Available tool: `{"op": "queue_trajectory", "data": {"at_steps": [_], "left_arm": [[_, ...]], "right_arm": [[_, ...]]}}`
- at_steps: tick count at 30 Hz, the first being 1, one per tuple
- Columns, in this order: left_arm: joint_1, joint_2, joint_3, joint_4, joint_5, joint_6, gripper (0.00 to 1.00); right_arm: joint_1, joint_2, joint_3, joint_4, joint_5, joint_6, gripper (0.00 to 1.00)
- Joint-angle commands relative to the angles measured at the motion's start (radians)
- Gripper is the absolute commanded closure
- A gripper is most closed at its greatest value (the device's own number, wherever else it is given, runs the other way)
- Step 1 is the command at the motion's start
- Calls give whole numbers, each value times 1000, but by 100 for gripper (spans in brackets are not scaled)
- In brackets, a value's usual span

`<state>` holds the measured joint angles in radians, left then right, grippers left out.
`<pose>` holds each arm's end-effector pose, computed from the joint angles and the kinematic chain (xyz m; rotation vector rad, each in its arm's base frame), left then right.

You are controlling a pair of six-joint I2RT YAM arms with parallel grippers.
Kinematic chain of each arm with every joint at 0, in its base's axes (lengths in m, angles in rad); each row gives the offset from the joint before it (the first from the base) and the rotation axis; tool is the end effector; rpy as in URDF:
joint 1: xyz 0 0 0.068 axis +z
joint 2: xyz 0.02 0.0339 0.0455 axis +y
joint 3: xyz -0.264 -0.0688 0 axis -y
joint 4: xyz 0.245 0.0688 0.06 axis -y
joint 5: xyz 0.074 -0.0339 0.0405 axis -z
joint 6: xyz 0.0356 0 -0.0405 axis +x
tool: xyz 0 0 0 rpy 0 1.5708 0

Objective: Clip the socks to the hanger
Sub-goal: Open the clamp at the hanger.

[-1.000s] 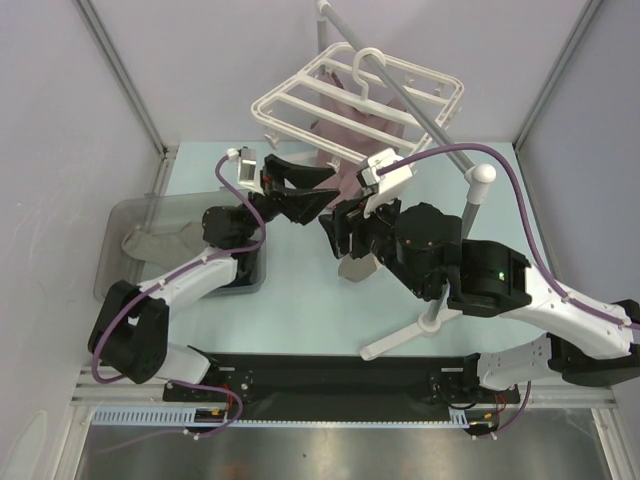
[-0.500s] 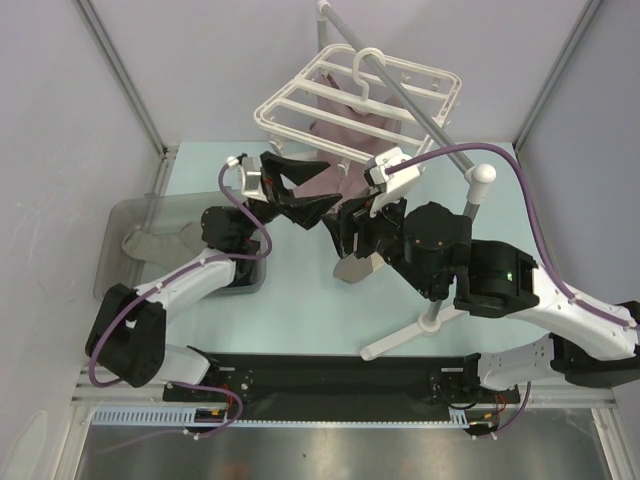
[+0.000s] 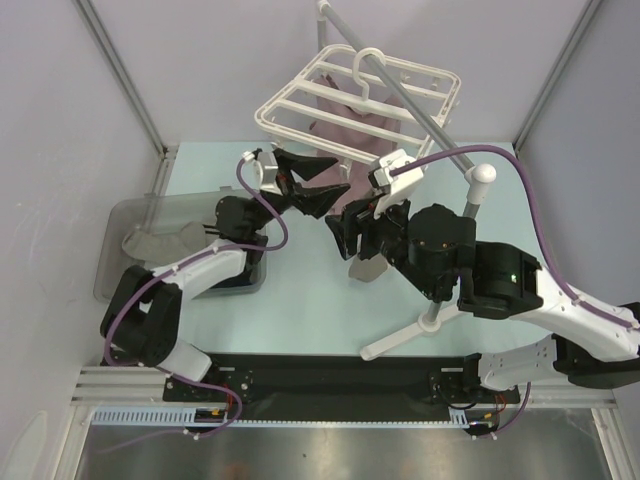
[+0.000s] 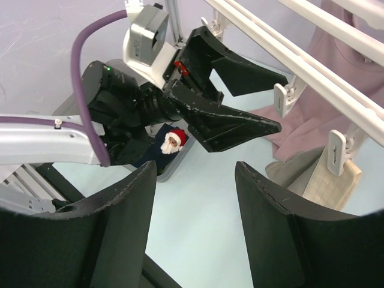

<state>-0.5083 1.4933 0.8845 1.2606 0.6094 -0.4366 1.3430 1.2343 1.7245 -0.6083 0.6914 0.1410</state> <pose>0.2669 -0.1720 0.3484 0.6322 0.9201 -1.1303 0.0721 0.2106 0.5190 -0.4854 1.6188 0.5390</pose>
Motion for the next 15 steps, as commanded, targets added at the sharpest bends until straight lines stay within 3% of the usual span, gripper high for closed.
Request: {"op": "queue_trajectory", "data": {"at_steps": [1, 15], "left_arm": [[-10, 28, 68, 85, 49, -5, 27], [-41, 70, 100, 108, 70, -39, 45]], "right_arm": [[-2, -25, -5, 19, 10, -1, 39], [-4, -44, -17, 16, 14, 2, 40]]}}
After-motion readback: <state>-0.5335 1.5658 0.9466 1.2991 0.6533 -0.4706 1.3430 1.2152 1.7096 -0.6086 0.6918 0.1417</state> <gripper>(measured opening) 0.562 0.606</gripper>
